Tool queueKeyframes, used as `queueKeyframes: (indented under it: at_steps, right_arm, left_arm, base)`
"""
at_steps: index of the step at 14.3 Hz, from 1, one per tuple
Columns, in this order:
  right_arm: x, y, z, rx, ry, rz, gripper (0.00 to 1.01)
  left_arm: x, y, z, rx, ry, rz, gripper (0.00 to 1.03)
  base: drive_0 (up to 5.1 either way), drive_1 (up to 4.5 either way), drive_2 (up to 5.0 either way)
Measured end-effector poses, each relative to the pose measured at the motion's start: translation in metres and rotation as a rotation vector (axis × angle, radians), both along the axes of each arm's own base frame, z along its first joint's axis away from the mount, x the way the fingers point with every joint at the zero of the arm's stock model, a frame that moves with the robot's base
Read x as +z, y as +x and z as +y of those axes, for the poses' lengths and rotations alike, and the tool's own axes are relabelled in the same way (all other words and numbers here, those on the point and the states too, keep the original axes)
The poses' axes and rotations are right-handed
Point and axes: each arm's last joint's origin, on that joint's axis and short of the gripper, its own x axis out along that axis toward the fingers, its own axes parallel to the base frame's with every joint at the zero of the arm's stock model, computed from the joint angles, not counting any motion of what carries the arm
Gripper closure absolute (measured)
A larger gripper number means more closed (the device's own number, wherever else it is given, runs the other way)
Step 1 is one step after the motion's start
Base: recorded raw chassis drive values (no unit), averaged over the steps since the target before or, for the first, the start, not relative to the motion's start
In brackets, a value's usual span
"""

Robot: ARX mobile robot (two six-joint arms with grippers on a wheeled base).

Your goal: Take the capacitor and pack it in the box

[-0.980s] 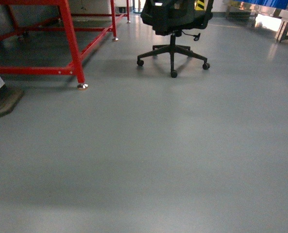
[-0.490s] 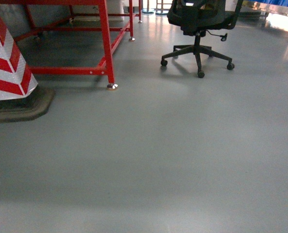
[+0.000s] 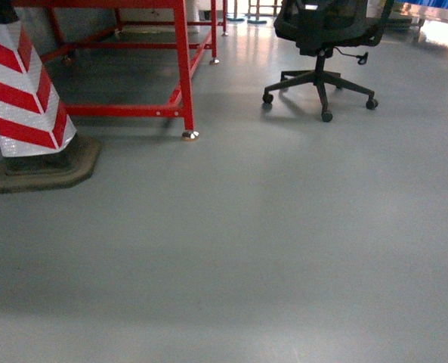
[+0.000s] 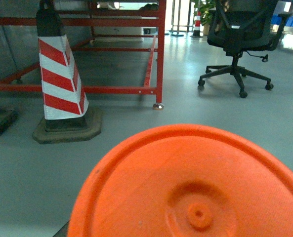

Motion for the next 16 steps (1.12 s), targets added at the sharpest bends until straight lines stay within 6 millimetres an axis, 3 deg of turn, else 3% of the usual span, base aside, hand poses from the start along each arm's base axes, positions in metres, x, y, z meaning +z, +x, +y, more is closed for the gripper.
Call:
queueKeyframes:
  at_steps: [16]
  right_arm:
    - [-0.0005, 0.0000, 0.0000, 0.000, 0.000, 0.005, 0.03]
  left_arm:
    - [-0.0001, 0.0000, 0.0000, -0.001, 0.000, 0.001, 0.61]
  base:
    - [-5.0, 2.34, 2.3]
